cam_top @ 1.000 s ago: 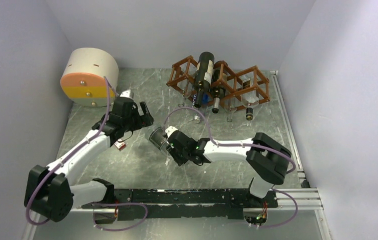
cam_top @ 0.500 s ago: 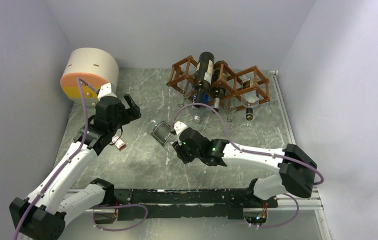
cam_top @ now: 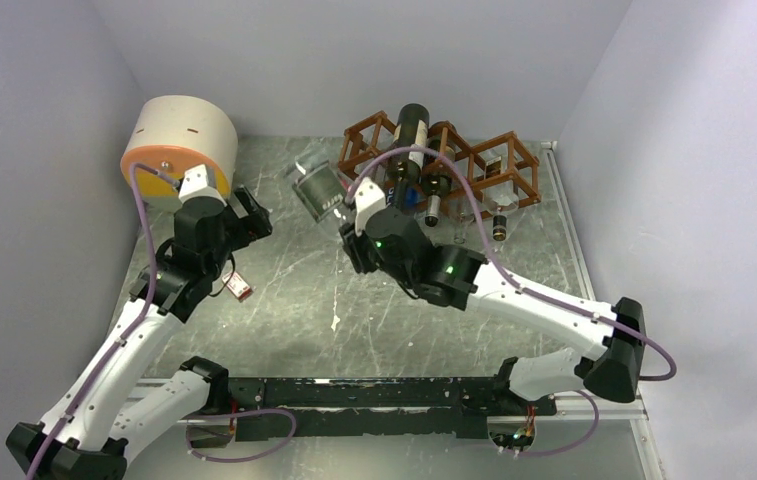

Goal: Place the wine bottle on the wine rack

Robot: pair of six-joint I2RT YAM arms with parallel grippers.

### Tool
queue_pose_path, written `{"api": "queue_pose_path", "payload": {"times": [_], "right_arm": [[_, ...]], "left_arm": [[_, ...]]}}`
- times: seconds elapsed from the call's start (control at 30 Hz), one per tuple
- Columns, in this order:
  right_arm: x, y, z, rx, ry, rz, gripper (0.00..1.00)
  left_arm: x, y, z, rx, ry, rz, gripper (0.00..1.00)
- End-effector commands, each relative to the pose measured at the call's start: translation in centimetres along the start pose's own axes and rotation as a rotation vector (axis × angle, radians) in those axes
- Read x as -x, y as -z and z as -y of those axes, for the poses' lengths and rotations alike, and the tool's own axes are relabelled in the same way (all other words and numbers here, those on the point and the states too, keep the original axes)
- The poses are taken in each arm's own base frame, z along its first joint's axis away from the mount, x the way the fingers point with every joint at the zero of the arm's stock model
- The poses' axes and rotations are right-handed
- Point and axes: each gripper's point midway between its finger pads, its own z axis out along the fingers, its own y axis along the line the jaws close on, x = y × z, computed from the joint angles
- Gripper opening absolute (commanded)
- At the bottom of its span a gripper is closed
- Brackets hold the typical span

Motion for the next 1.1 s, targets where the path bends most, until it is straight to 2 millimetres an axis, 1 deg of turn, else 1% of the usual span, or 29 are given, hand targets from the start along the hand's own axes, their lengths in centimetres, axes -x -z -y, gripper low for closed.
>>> {"api": "queue_pose_path", "payload": {"times": [0.0,0.03,0.07,0.13,0.2,0.3,0.37,0.47,0.53,0.57,0.63,0.73,0.87,0.97,1.07], "right_arm": [[12.0,4.3,3.9,-0.160,-0.130,0.329,0.00],[12.5,4.5,4.7,-0.181,-0.138,0.328,0.00],[13.1,4.8,5.5,-0.197,-0.152,0.331,0.00],[14.0,5.1,7.9,-0.238,-0.195,0.338,0.00],[14.4,5.3,10.7,-0.256,-0.253,0.342,0.00],[14.5,6.0,15.0,-0.306,-0.336,0.347,0.00],[14.1,6.6,17.8,-0.374,-0.375,0.345,0.00],[13.0,7.2,20.9,-0.454,-0.425,0.323,0.00],[12.2,7.4,22.6,-0.490,-0.456,0.307,0.00],[11.5,7.6,24.1,-0.521,-0.476,0.295,0.00],[10.6,7.7,26.1,-0.551,-0.512,0.278,0.00],[9.3,7.5,28.3,-0.553,-0.556,0.247,0.00],[7.6,6.3,30.1,-0.550,-0.604,0.189,0.00],[6.6,5.6,31.0,-0.540,-0.636,0.158,0.00],[5.7,4.8,31.4,-0.525,-0.643,0.112,0.00]], "left_arm": [[0.8,0.8,0.6,-0.046,-0.037,0.016,0.95],[0.5,0.9,1.4,-0.096,-0.062,0.008,0.95],[-0.2,1.0,2.4,-0.165,-0.087,-0.018,0.95],[-0.9,1.2,3.5,-0.243,-0.105,-0.044,0.95],[-1.5,1.4,4.2,-0.291,-0.102,-0.063,0.95],[-1.6,1.5,4.8,-0.313,-0.073,-0.077,0.95],[-1.4,1.4,4.6,-0.277,-0.015,-0.084,0.95],[-1.5,1.4,4.6,-0.247,0.041,-0.112,0.95],[-1.9,1.8,5.3,-0.298,0.015,-0.131,0.95],[-2.0,2.0,5.6,-0.329,-0.005,-0.131,0.95],[-2.1,2.3,6.0,-0.369,-0.035,-0.127,0.95],[-2.1,2.8,6.4,-0.419,-0.070,-0.118,0.95],[-2.7,3.3,7.2,-0.513,-0.175,-0.113,0.95],[-3.5,3.6,7.6,-0.556,-0.186,-0.136,0.95],[-4.1,4.0,7.9,-0.600,-0.240,-0.158,0.95]]}}
